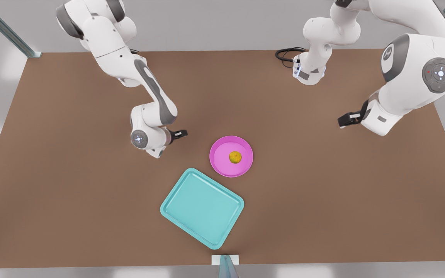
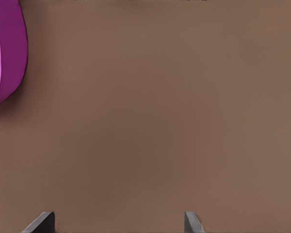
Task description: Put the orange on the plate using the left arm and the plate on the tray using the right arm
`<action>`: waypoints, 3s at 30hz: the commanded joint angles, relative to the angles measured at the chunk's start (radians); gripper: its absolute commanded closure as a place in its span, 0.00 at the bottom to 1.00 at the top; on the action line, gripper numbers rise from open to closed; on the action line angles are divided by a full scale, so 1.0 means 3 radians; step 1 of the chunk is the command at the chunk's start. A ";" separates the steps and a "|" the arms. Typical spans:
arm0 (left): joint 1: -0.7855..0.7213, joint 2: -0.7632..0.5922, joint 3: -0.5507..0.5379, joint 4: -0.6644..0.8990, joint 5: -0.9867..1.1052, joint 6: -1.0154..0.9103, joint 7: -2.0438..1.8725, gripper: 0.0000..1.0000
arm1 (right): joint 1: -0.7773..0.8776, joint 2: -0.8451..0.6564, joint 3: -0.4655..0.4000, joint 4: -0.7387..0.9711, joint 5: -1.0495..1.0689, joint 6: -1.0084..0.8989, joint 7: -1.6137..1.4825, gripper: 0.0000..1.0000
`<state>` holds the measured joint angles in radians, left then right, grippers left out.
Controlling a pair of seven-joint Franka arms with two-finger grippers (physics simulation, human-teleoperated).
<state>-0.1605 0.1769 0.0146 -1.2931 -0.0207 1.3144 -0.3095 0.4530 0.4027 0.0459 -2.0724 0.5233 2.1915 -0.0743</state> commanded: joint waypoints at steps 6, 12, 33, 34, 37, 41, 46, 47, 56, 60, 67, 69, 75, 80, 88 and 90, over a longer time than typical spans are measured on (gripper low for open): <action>0.0024 -0.0027 0.0146 0.0051 0.0125 -0.0158 0.0878 0.00 | 0.0489 0.0483 0.0006 0.0373 0.1037 0.1551 0.0335 0.00; 0.0029 -0.0022 0.0151 0.0036 0.0130 -0.0102 0.0878 0.00 | 0.0494 0.0733 0.0021 0.0752 0.1139 0.1597 0.0324 0.00; 0.0034 -0.0022 0.0192 0.0025 0.0115 -0.0102 0.0889 0.00 | 0.0581 0.1045 0.0169 0.0961 0.1186 0.1766 0.0294 0.17; 0.0029 -0.0022 0.0192 0.0025 0.0115 -0.0102 0.0889 0.00 | 0.0581 0.1040 0.0169 0.0961 0.1186 0.1761 0.0294 0.21; 0.0034 -0.0017 0.0192 0.0031 0.0120 -0.0097 0.0889 0.00 | 0.0556 0.1035 0.0169 0.0961 0.1180 0.1756 0.0283 0.41; 0.0034 -0.0017 0.0192 0.0036 0.0115 -0.0102 0.0889 0.00 | 0.0556 0.1045 0.0164 0.0961 0.1180 0.1756 0.0283 0.56; 0.0034 -0.0017 0.0192 0.0031 0.0100 -0.0112 0.0889 0.00 | 0.0556 0.1076 0.0164 0.1007 0.1180 0.1761 0.0283 0.59; 0.0029 -0.0027 0.0192 0.0031 0.0090 -0.0122 0.0889 0.00 | 0.0561 0.1076 0.0164 0.1012 0.1180 0.1756 0.0283 0.61; -0.0002 0.0101 0.0156 0.0025 -0.0104 -0.0066 0.0909 0.00 | 0.0561 0.1066 0.0164 0.1063 0.1175 0.1751 0.0304 0.79; 0.0013 0.0090 0.0192 0.0051 -0.0125 -0.0061 0.0909 0.00 | 0.0530 0.1010 0.0164 0.1089 0.1175 0.1674 0.0304 0.79; 0.0034 0.0075 0.0314 0.0051 -0.0089 0.0057 0.1068 0.00 | 0.0300 0.0892 0.0159 0.1176 0.1180 0.1536 0.0304 0.79; 0.0034 0.0080 0.0360 0.0051 -0.0100 0.0052 0.1068 0.00 | 0.0111 0.0892 0.0159 0.1263 0.1175 0.1429 0.0309 0.79; 0.0034 0.0131 0.0371 0.0189 -0.0110 0.0036 0.1068 0.00 | -0.0257 0.0989 0.0159 0.1508 0.1175 0.1388 0.0288 0.79; 0.0034 0.0131 0.0371 0.0189 -0.0100 0.0021 0.1068 0.00 | -0.0426 0.1004 0.0144 0.1508 0.1140 0.1382 0.0278 0.79; 0.0039 0.0141 0.0386 0.0184 -0.0110 0.0031 0.1068 0.00 | -0.0620 0.1199 0.0138 0.1830 0.1073 0.1178 0.0288 0.03; 0.0039 0.0157 0.0386 0.0189 -0.0105 0.0036 0.1068 0.00 | -0.0615 0.1189 0.0144 0.1830 0.1088 0.1122 0.0294 0.00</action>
<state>-0.1488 0.2243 0.1301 -1.2370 -0.0527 1.3245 -0.0029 0.2688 0.7609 0.0890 -1.5244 0.8504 2.5638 0.0009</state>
